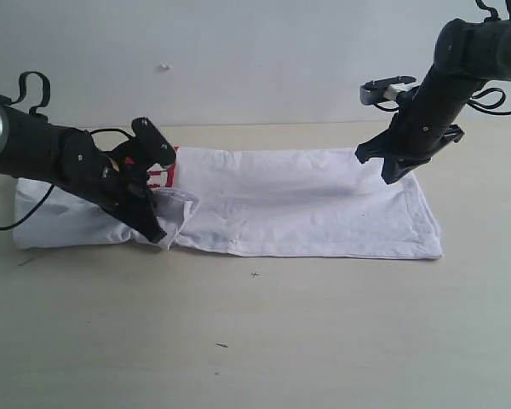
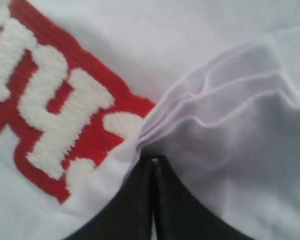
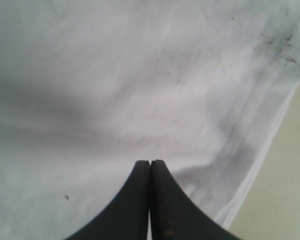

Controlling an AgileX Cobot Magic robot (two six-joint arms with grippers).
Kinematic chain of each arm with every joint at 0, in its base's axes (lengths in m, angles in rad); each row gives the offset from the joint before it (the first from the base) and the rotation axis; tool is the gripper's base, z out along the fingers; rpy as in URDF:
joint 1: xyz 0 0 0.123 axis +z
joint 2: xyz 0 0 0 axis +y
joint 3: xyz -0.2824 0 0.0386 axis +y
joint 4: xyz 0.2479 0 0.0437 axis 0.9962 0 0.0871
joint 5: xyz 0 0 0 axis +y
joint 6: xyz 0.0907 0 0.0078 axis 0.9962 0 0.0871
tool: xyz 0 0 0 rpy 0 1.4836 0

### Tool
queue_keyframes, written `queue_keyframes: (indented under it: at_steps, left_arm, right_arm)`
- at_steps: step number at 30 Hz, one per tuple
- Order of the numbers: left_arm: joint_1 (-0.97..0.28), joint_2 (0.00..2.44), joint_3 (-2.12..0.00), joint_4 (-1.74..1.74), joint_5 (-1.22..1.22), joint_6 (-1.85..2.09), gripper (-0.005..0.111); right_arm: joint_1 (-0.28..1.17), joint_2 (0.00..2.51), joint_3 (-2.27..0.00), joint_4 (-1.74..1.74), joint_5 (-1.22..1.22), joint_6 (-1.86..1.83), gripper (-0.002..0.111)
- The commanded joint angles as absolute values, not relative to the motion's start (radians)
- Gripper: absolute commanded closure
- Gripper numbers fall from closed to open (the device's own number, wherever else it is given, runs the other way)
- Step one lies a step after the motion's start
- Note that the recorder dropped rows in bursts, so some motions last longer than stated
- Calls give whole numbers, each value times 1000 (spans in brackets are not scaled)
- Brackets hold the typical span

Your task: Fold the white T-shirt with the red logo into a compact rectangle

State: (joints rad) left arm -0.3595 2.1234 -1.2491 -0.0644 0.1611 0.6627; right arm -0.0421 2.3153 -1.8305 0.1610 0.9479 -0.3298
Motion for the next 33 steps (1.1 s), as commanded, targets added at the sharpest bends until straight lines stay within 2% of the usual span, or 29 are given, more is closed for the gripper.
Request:
queue_keyframes:
  at_steps: [1, 12, 14, 17, 19, 23, 27, 33]
  left_arm:
    - [-358, 2123, -1310, -67, 82, 650, 107]
    - [-358, 2120, -1366, -67, 128, 646, 106]
    - [-358, 2106, -1366, -67, 177, 621, 99]
    - [-342, 2078, -1371, -67, 265, 600, 81]
    - [-316, 2056, -1378, -67, 311, 564, 77]
    - [-219, 2025, -1378, -67, 360, 409, 84]
    - [-113, 2055, -1362, -67, 476, 365, 101]
    - [-99, 2161, -1341, -64, 511, 365, 102]
  right_arm:
    - [-47, 2305, -1832, 158, 935, -340, 108]
    - [-47, 2305, -1832, 156, 924, -340, 108]
    - [-47, 2305, -1832, 156, 924, -340, 108]
    - [-47, 2305, -1832, 156, 926, -355, 108]
    - [-47, 2305, -1832, 156, 930, -355, 108]
    - [-47, 2305, -1832, 158, 951, -355, 108]
    - [-47, 2305, -1832, 184, 941, -355, 108]
    - [-47, 2305, -1832, 201, 966, -357, 108]
